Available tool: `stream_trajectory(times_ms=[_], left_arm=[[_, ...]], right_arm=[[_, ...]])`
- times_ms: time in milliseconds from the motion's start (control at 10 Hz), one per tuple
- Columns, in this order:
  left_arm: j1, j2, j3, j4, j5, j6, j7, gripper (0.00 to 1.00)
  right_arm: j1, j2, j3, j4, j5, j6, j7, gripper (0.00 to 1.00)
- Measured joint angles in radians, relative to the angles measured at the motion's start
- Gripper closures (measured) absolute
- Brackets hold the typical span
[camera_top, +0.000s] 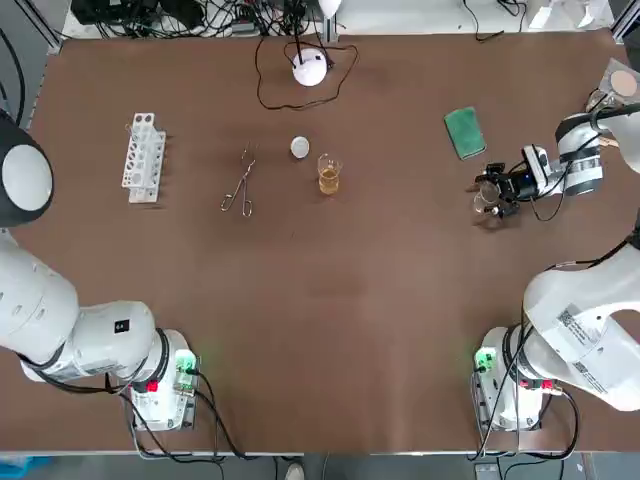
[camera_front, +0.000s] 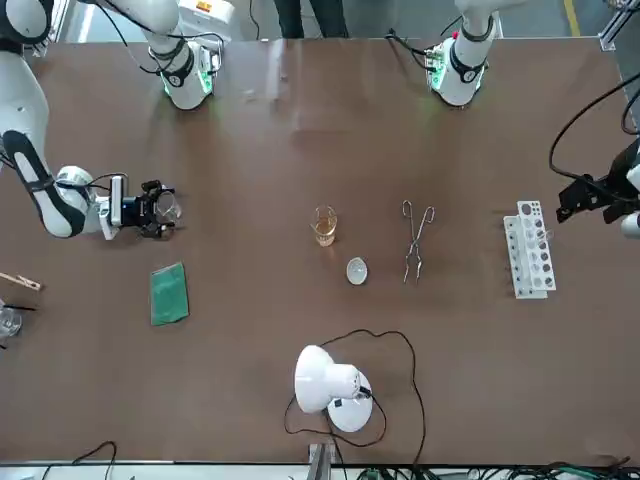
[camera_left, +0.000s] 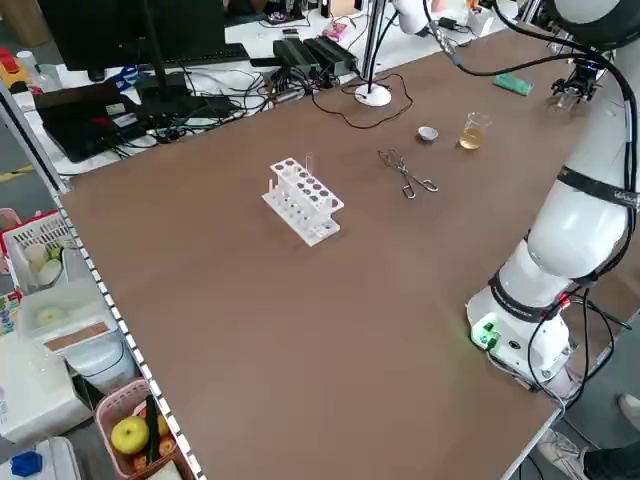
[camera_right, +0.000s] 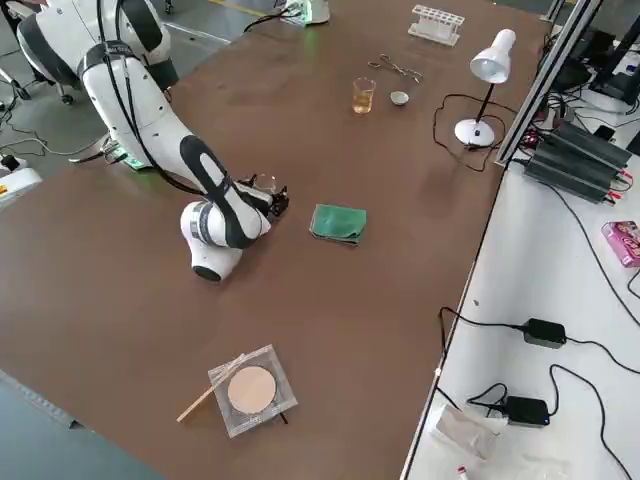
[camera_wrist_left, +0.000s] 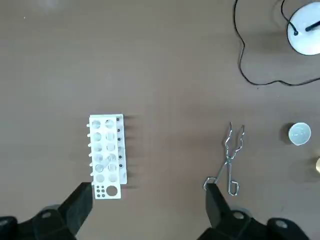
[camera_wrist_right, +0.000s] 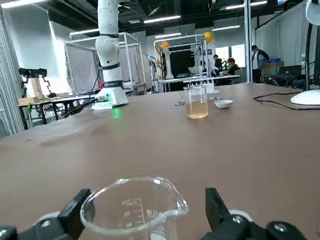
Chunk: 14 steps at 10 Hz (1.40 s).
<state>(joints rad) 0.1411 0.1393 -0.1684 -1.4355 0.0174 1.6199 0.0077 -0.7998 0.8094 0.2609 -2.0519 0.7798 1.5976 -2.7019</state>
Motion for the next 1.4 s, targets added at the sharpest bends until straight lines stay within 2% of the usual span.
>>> stream_trajectory(times_ms=[800, 1200, 1400], left_arm=[[-0.004, 0.0, -0.001, 0.0, 0.0, 0.0, 0.0, 0.0], [-0.003, 0.0, -0.001, 0.001, 0.0, 0.0, 0.001, 0.0], [-0.003, 0.0, -0.001, 0.002, 0.0, 0.0, 0.002, 0.0]], right_arm=[[0.0, -0.026, 0.0, 0.003, 0.0, -0.075, 0.064, 0.0], [0.005, -0.121, 0.004, 0.006, 0.0, -0.125, 0.213, 0.0], [0.017, -0.215, 0.013, 0.012, 0.006, -0.143, 0.379, 0.0]])
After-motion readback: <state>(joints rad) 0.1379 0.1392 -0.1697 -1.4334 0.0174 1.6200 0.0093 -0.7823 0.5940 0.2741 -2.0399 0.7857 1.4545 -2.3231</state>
